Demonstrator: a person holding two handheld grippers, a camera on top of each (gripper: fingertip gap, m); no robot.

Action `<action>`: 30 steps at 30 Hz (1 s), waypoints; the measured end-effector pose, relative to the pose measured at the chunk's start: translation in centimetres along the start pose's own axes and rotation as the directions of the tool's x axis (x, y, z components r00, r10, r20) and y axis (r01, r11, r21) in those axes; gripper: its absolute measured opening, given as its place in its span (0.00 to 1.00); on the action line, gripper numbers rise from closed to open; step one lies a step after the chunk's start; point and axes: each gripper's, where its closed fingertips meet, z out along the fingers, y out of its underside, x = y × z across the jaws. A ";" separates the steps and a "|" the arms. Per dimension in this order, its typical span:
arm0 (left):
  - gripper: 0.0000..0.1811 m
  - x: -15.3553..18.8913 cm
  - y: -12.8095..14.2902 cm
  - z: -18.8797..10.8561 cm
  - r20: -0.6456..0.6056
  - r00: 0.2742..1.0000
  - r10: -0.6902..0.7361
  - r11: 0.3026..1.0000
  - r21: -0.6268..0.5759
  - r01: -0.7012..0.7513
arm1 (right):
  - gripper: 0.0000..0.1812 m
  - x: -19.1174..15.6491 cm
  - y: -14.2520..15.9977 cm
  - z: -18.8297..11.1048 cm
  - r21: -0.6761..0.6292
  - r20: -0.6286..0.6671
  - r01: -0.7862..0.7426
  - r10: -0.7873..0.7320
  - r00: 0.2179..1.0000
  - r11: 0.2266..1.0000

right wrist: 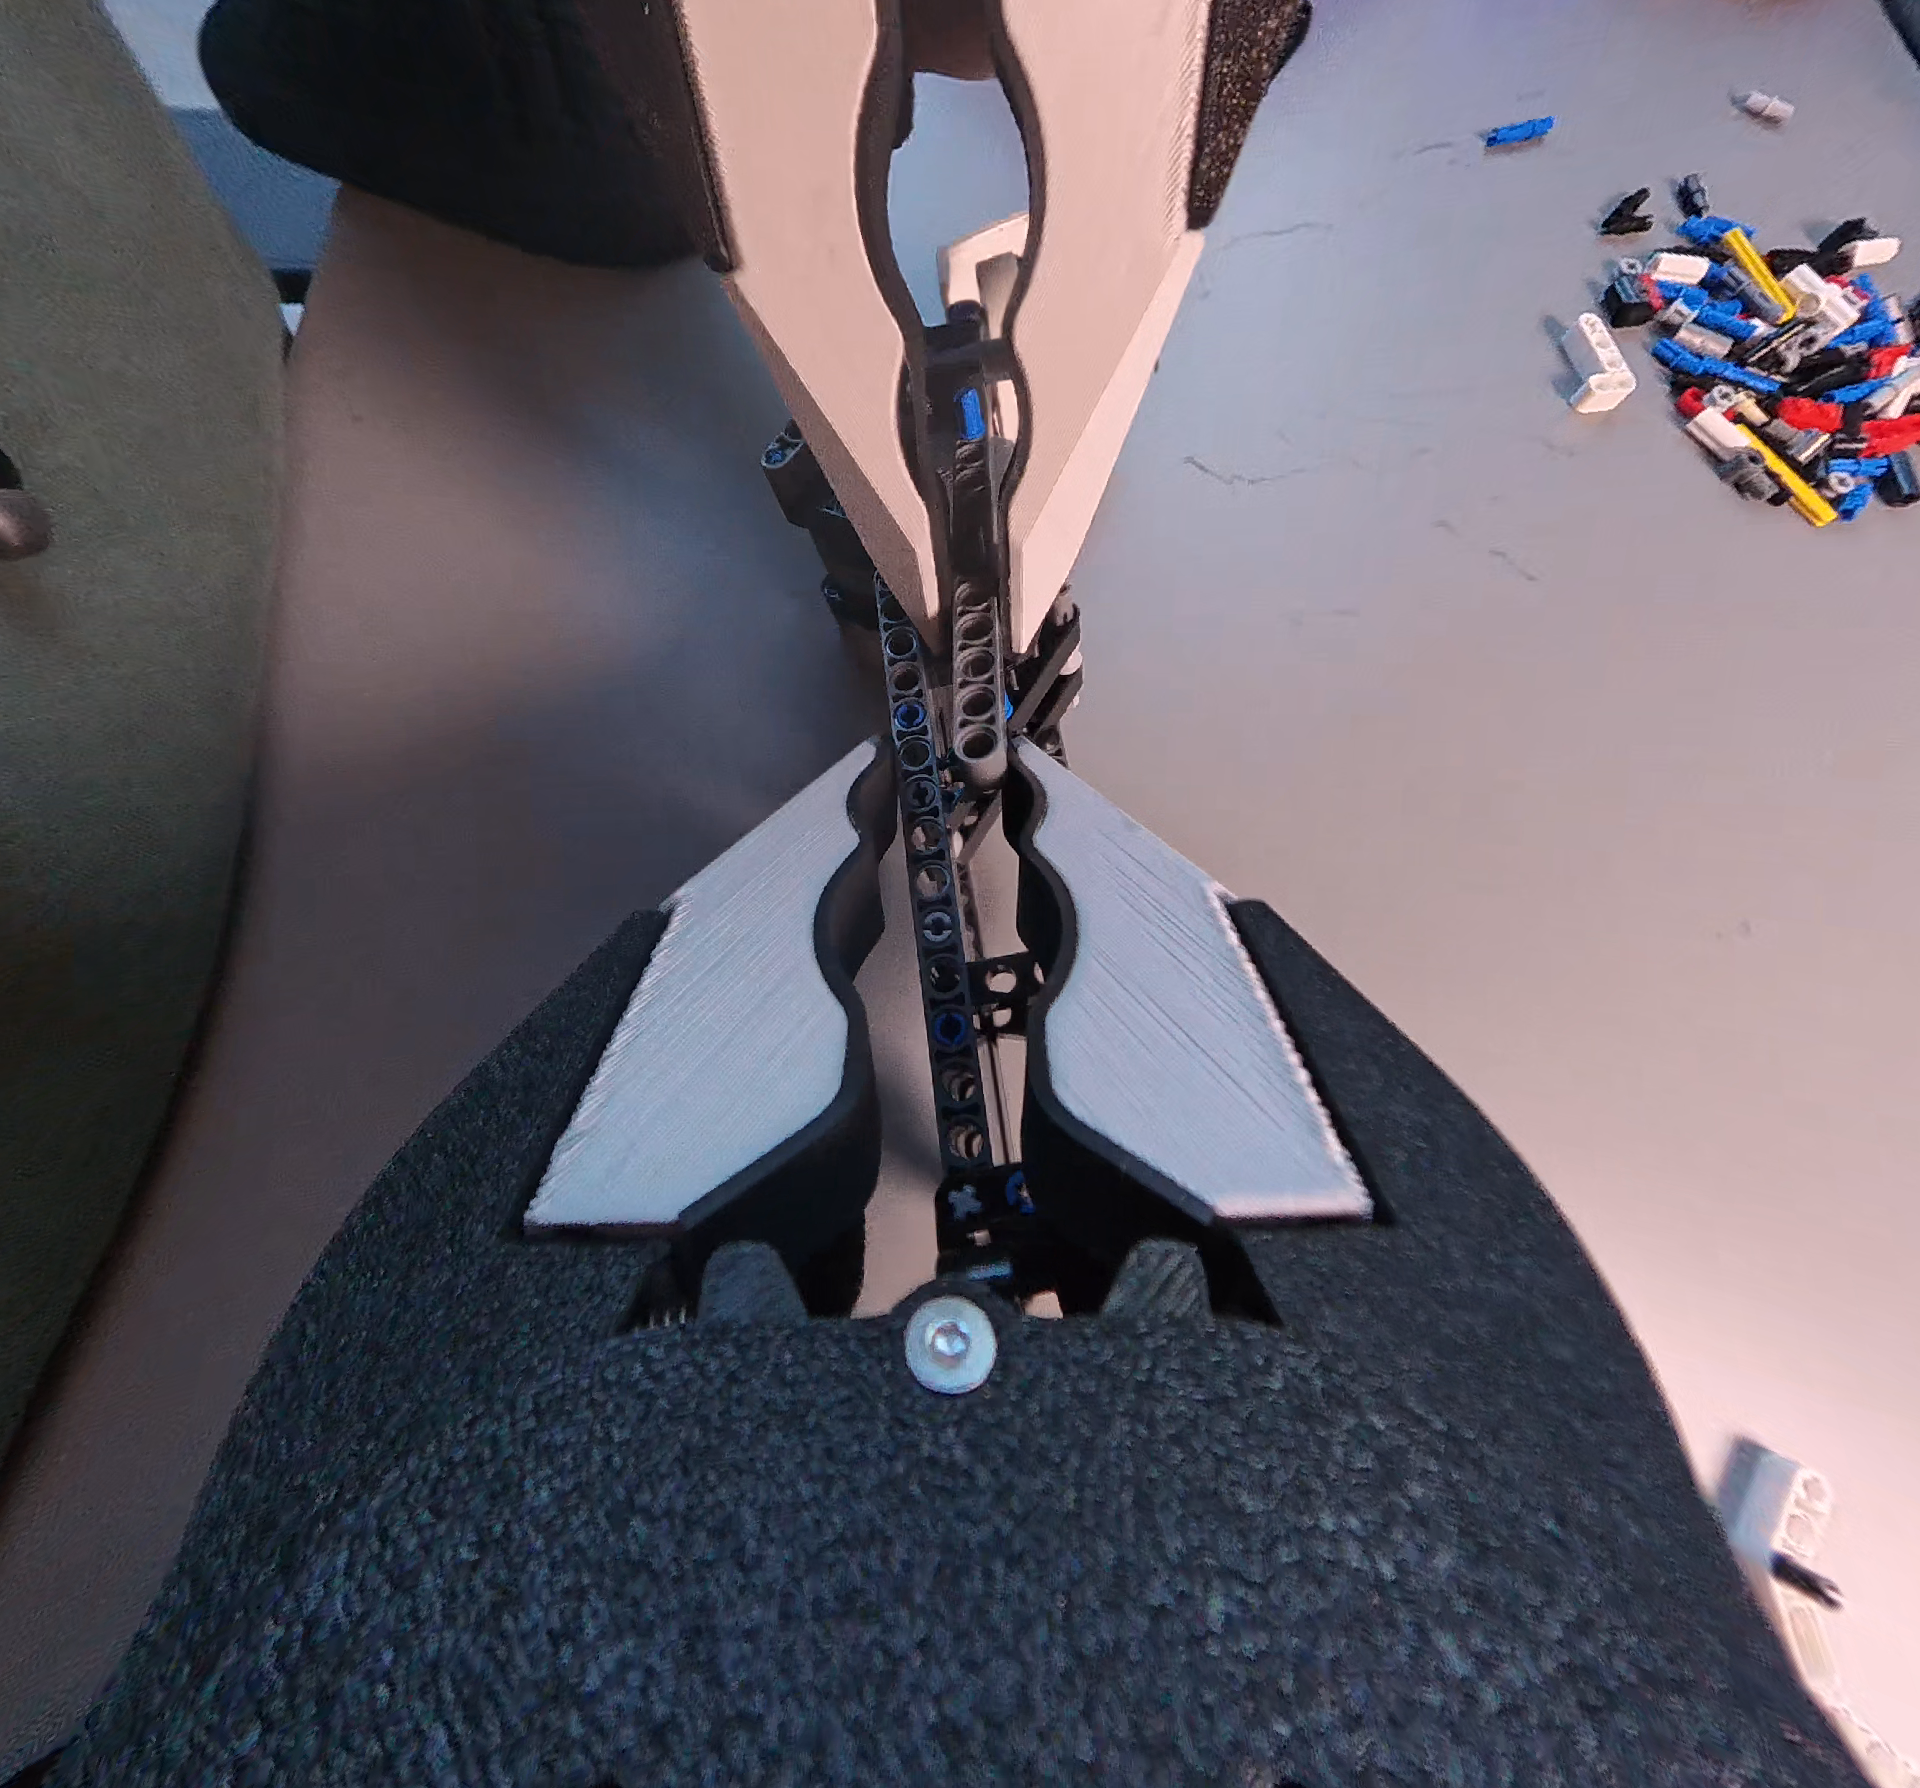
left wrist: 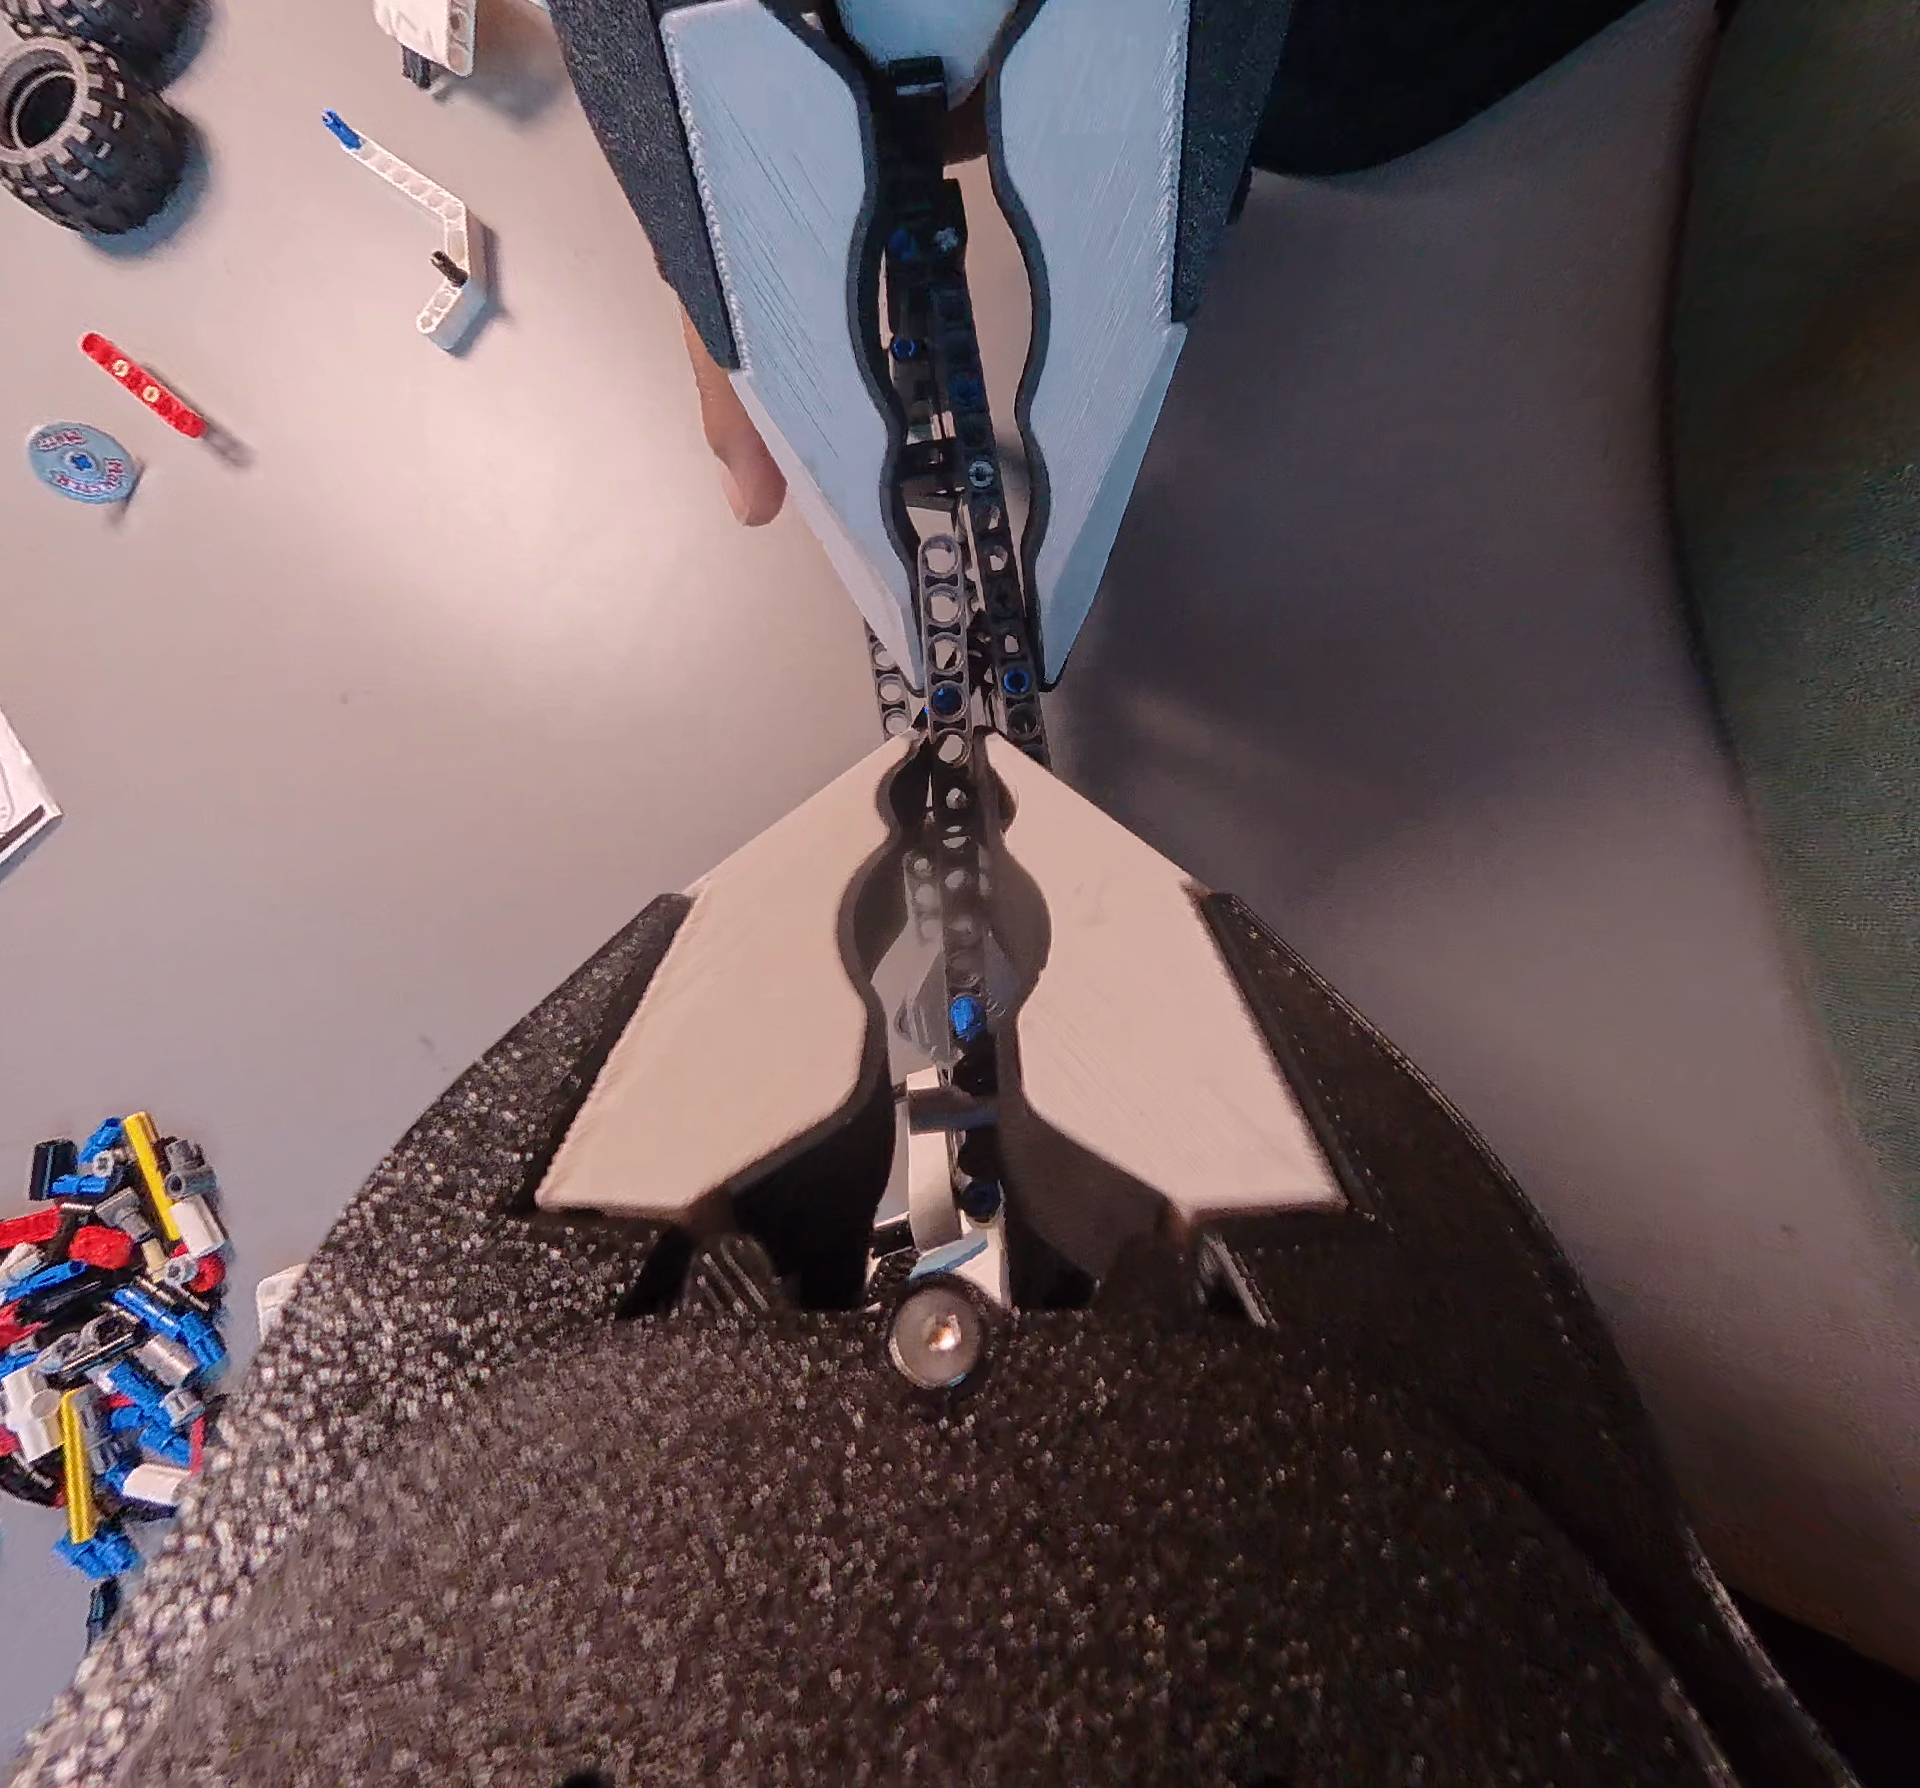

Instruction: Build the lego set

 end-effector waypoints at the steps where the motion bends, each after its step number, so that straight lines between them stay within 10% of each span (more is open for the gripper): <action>1: 0.03 0.0 0.1 -0.1 0.001 1.000 0.001 1.000 0.010 -0.001 | 0.11 0.0 -0.1 0.1 0.002 0.003 -0.012 0.012 1.000 1.000; 20: 0.14 -0.1 0.1 -1.0 0.026 0.999 0.025 0.997 0.078 -0.027 | 0.12 -0.3 -0.6 -0.2 0.086 -0.003 -0.057 0.057 0.998 0.995; 30: 0.02 0.1 -0.4 -1.5 0.043 0.999 0.034 0.991 0.124 -0.039 | 0.12 0.2 -1.7 -1.2 0.130 -0.036 -0.033 0.038 0.999 0.991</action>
